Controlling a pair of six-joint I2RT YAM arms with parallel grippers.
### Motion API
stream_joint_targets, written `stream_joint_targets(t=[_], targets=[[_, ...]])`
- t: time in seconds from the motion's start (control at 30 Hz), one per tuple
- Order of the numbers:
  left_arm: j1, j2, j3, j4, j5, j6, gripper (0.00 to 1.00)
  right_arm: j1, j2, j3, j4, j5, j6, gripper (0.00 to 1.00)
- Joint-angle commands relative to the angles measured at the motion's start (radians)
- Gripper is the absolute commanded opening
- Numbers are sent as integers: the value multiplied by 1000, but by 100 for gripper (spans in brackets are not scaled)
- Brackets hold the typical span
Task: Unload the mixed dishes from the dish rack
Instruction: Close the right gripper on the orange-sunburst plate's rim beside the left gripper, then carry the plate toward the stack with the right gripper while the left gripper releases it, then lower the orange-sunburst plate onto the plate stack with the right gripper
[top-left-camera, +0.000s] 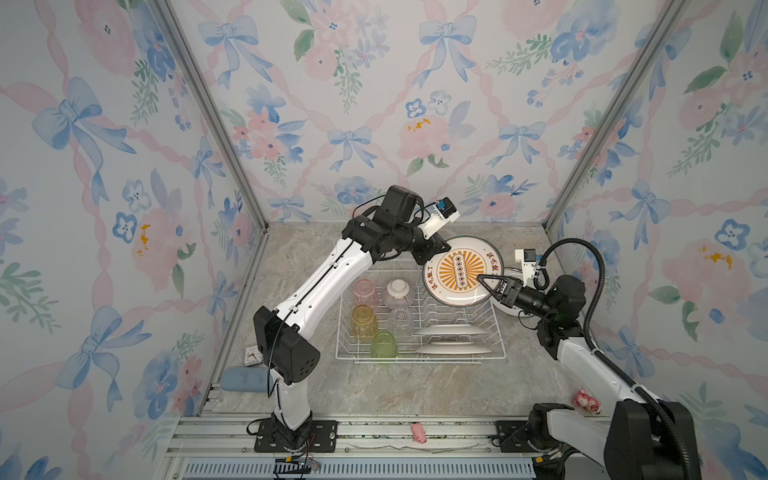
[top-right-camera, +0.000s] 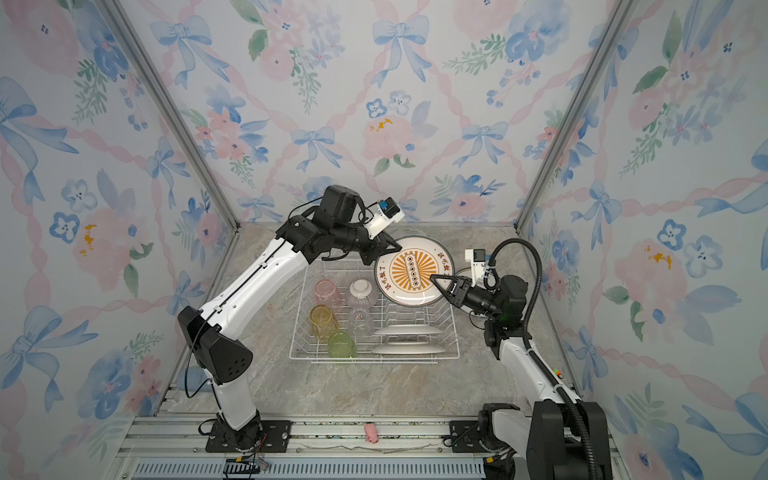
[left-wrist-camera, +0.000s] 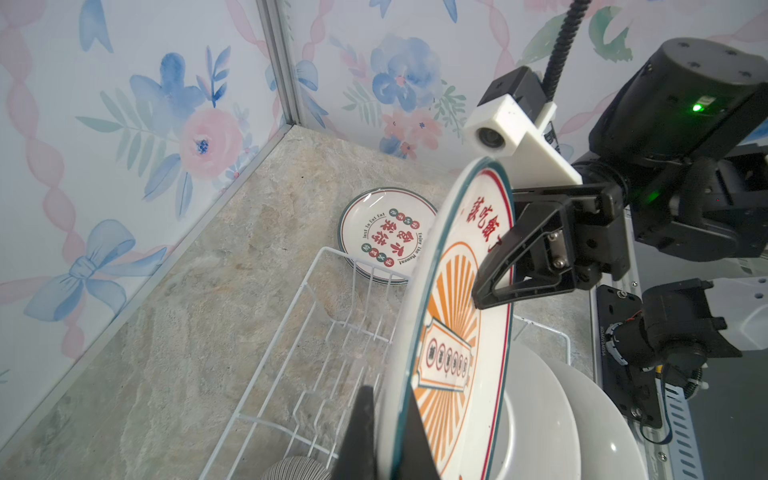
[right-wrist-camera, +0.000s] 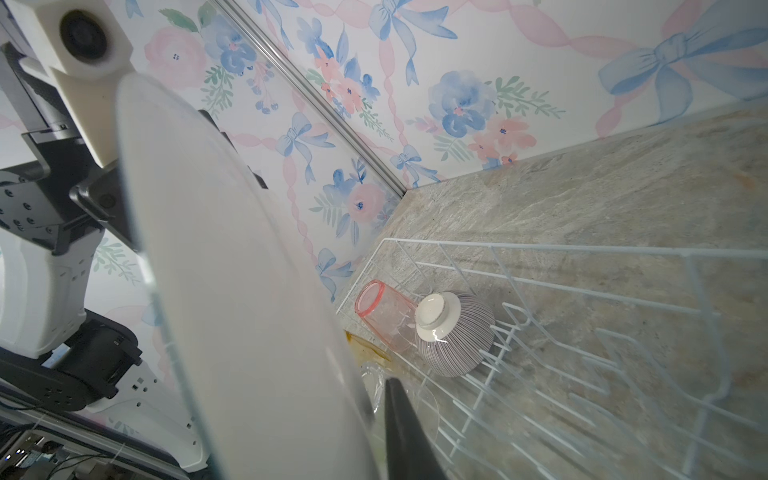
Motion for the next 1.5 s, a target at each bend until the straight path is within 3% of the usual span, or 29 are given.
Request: stream_joint_targets(t=[0.0,0.13,0.3,0.43,0.63,0.8,1.07,1.3,1.47], targets=[[3,-16,-3,32,32,-7,10,5,-31,7,-45,20,-22,10],[2,-27,-22,32,0,-8,35,4,-48,17,-100,32,-46,1],[3,-60,-50,51,-53,-7,49,-4,-65,27,-167,55,-77,1],[-2,-117,-89,59,-173,-1,48,-46,-77,43,-234,86,-81,1],[-83,-239,-265,67,-507,6,45,-204,-97,87,-386,138,-82,0],[-174,-305,-420,72,-620,-6,44,-333,-93,146,-610,241,-159,0],[-231,-453,-654,222,-591,-35,43,-517,-26,138,-699,317,-186,0],[-235,-495,-719,299,-557,-13,47,-543,83,109,-664,396,-177,0],[-242,-465,-717,298,-562,0,48,-545,190,91,-575,390,-141,0]])
